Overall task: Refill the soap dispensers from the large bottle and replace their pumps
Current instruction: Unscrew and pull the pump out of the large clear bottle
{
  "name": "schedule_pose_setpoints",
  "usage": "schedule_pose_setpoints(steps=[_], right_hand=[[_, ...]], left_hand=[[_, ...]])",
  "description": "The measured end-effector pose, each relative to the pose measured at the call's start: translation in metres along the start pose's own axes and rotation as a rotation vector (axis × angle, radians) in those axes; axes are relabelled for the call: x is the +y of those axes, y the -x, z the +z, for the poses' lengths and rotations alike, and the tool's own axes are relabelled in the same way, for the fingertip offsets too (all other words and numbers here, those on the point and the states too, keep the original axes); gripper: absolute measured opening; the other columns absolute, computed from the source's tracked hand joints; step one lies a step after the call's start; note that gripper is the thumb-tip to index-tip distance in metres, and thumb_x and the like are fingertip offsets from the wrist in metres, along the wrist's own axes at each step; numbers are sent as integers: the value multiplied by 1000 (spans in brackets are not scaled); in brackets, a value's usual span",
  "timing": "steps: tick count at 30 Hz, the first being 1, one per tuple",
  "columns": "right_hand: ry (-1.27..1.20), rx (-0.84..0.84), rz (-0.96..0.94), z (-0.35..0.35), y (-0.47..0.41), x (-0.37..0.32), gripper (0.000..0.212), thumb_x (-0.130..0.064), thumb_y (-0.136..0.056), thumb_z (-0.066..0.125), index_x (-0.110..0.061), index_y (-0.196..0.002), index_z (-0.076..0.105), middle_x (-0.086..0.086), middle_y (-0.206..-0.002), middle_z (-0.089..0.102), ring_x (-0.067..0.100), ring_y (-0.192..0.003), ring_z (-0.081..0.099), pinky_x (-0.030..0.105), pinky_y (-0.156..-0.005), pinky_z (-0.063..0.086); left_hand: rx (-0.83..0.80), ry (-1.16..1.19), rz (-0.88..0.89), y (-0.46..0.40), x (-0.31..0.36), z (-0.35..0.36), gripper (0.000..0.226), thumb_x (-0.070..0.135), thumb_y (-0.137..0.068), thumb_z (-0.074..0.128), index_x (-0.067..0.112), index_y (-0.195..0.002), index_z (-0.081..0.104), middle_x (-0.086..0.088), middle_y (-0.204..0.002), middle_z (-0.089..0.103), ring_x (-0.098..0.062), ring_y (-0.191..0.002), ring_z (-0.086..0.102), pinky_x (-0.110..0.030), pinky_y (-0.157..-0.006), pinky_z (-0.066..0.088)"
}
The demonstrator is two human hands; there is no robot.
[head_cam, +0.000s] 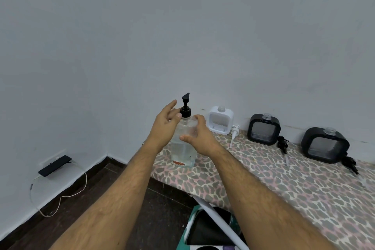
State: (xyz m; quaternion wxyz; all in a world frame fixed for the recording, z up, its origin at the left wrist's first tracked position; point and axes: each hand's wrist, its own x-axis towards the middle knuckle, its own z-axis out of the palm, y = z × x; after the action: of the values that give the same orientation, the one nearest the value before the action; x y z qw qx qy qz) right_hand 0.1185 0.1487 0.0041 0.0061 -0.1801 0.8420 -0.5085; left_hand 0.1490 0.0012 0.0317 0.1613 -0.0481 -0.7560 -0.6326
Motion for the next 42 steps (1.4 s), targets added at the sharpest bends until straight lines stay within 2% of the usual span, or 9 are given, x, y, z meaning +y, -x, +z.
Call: schedule_pose_setpoints(steps=[3, 9, 13, 20, 27, 30, 35, 37, 42], right_hand=[[6, 5, -4, 1, 1, 0, 77, -28, -86, 76, -21, -143, 24, -6, -115, 51, 15, -101, 57, 19, -66, 43], [7, 5, 7, -1, 5, 0, 80, -27, -86, 75, -20, -145, 21, -1, -121, 52, 17, -106, 56, 24, -75, 46], [47, 17, 0, -1, 5, -1, 83, -28, -86, 75, -20, -147, 19, 0, -123, 52, 18, -107, 56, 29, -80, 51], [41, 7, 7, 1, 8, -1, 88, -32, -86, 74, -24, -150, 13, 4, -125, 53, 20, -110, 57, 35, -88, 52], [38, -25, 32, -6, 5, -5, 76, -28, -87, 74, -20, -142, 22, 2, -122, 55, 13, -97, 59, 24, -68, 49], [61, -61, 47, -12, 4, -8, 73, -26, -88, 74, -18, -140, 23, 3, -123, 57, 21, -104, 61, 36, -81, 55], [94, -67, 28, -14, 10, -5, 74, -25, -88, 73, -18, -142, 22, 1, -119, 56, 16, -97, 61, 21, -64, 47], [100, -61, 16, -15, 12, -3, 74, -25, -88, 73, -18, -142, 23, 0, -118, 56, 11, -93, 59, 17, -61, 44], [117, -53, -10, -13, 14, 1, 77, -26, -89, 72, -20, -146, 21, -7, -111, 51, 8, -91, 55, 18, -63, 42]], left_hand=[[60, -28, 33, 0, 1, -2, 49, 17, -94, 65, 27, -140, 49, 21, -109, 71, 15, -111, 55, -20, -96, 34], [45, -107, 26, -12, 13, 7, 49, 16, -81, 79, 15, -127, 63, -2, -107, 71, -12, -112, 62, -35, -104, 44], [111, -195, 47, -18, 14, 15, 31, 27, -72, 87, 29, -94, 65, -2, -99, 70, -19, -99, 64, -38, -92, 52], [-1, -205, 67, -16, 18, 24, 41, 30, -82, 79, 21, -119, 63, 14, -114, 68, 5, -102, 60, -16, -91, 41], [-61, -122, 33, -5, 19, 1, 36, 19, -94, 64, 17, -131, 62, 9, -118, 69, 3, -113, 61, -12, -93, 42], [-11, -157, 40, -4, 19, -8, 42, 16, -92, 68, 15, -133, 60, 5, -118, 70, -3, -117, 59, -22, -101, 41], [-14, -162, 43, -5, 23, 0, 34, 17, -83, 77, 25, -115, 69, 18, -92, 69, 2, -102, 62, -22, -95, 44], [4, -147, 44, -6, 22, 7, 27, 19, -79, 81, 27, -102, 69, 14, -97, 71, -3, -103, 63, -27, -96, 47], [-16, -45, 19, -4, 23, 18, 41, 17, -78, 82, 18, -113, 60, 1, -108, 72, -13, -109, 65, -36, -100, 49]])
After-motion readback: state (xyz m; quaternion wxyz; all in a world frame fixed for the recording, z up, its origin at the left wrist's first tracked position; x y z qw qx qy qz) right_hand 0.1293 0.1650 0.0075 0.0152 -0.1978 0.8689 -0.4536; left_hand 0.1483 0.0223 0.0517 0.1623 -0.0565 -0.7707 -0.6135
